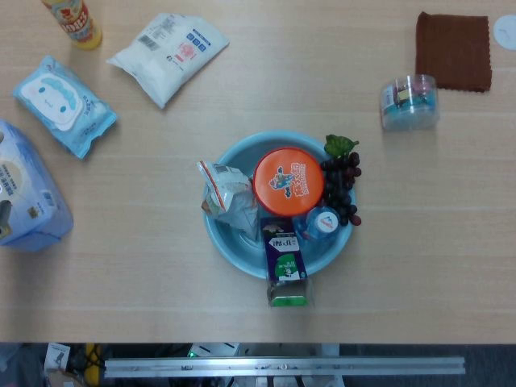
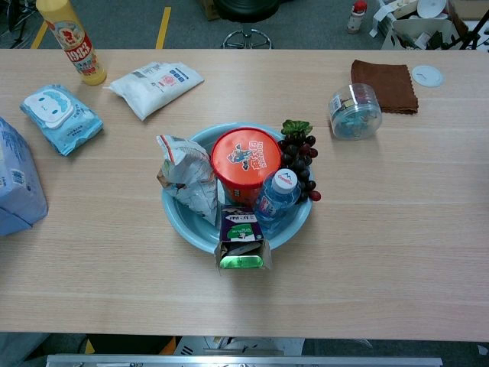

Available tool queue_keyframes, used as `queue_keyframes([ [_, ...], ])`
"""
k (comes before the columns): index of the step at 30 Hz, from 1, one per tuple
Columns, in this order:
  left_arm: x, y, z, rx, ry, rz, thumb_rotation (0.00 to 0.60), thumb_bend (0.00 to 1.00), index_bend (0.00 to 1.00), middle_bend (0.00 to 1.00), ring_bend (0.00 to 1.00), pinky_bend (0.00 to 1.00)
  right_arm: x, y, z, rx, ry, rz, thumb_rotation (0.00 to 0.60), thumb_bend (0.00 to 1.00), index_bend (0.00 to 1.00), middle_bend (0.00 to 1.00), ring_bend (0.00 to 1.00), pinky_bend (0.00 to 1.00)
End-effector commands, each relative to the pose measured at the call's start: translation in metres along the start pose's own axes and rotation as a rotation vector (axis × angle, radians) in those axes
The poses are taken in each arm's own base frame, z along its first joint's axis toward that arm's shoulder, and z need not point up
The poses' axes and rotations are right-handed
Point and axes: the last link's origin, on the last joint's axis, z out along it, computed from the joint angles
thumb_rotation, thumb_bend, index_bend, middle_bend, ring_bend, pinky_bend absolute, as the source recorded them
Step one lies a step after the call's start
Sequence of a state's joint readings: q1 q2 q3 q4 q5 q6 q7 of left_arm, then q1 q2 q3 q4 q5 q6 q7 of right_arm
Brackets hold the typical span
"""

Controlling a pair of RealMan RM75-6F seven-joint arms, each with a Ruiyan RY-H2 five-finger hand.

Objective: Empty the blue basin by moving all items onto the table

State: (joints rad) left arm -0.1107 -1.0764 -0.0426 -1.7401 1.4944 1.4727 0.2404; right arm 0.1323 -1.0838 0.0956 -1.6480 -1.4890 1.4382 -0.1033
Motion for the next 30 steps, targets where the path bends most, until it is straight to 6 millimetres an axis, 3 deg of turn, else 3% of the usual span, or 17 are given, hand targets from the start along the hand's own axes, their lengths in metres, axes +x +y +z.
queue_keyframes([
  [1,0.000,0.000,0.000,-0.001,-0.001,-0.001,0.600,0.30,0.12,0.18,0.17,0.20,0.001,0.000,0.000,-0.002,0.005,0.001,0.600,0.31,0.44,0.41,0.38,0.48],
  [17,0.012,0.014,0.013,-0.110,-0.015,-0.034,0.600,0.30,0.12,0.18,0.17,0.20,0.016,-0.009,0.013,0.027,0.015,0.018,0.600,0.31,0.44,0.41,0.38,0.48],
  [30,0.019,0.067,0.044,-0.346,-0.184,-0.191,0.600,0.29,0.12,0.18,0.17,0.20,0.016,-0.012,0.017,0.030,0.014,0.023,0.600,0.31,0.44,0.41,0.38,0.48],
])
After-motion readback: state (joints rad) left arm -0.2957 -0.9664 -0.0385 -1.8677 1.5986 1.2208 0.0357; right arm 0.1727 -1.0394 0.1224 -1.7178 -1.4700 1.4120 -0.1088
